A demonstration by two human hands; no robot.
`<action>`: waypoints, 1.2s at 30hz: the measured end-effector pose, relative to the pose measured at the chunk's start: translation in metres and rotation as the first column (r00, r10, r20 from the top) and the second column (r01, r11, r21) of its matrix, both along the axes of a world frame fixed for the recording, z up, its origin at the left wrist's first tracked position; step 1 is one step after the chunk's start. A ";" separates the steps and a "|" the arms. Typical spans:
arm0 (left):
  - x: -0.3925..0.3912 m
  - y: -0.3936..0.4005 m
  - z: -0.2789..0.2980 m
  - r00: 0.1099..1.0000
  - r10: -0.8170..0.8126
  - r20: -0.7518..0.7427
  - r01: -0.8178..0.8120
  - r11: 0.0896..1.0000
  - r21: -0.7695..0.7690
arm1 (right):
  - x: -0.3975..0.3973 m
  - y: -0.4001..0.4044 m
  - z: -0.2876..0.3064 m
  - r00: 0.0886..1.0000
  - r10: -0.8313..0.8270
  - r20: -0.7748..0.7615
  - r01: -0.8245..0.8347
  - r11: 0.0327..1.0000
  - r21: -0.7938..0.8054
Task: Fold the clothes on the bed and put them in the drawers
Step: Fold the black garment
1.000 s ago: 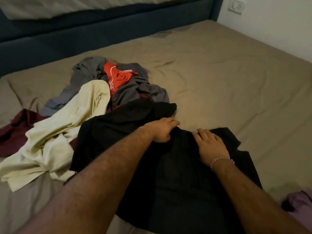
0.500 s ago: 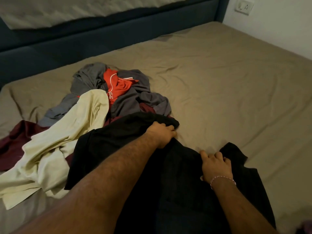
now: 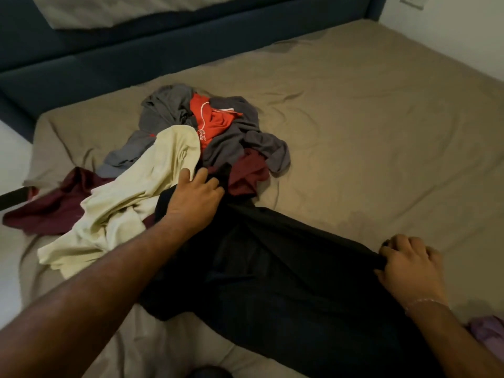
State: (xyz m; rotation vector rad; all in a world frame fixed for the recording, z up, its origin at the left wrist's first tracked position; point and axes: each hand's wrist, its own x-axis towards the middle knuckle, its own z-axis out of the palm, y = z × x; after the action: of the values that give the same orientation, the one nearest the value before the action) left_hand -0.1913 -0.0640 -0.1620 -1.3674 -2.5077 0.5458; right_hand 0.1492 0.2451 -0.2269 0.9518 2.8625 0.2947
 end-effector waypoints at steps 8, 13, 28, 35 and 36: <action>0.031 -0.112 0.022 0.972 -0.237 0.015 0.218 0.916 0.337 | 0.069 -0.037 0.012 0.968 -0.028 -0.249 0.033 0.999 0.015; 0.077 -0.166 -0.008 0.937 -0.224 0.266 0.159 0.956 0.246 | 0.108 -0.073 0.006 0.994 -0.073 -0.080 0.074 0.997 0.009; 0.252 -0.113 -0.051 0.686 -0.144 0.714 -0.082 0.958 0.273 | 0.159 -0.131 -0.016 0.354 -0.926 -0.131 0.489 0.303 -0.818; 0.294 -0.063 -0.070 0.350 -0.237 0.906 -0.179 0.933 0.313 | 0.135 -0.113 -0.027 0.213 -0.977 0.016 0.231 0.034 -0.972; 0.295 -0.055 -0.070 0.250 -0.215 0.944 -0.241 0.930 0.276 | 0.130 -0.116 -0.027 0.220 -0.976 0.006 0.183 0.035 -0.983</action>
State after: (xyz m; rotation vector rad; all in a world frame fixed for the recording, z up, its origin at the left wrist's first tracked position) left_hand 0.1033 -0.1185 -0.2320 -1.8264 -3.1613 -1.2399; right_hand 0.2792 0.1295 -0.2544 2.2565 1.6736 -1.9455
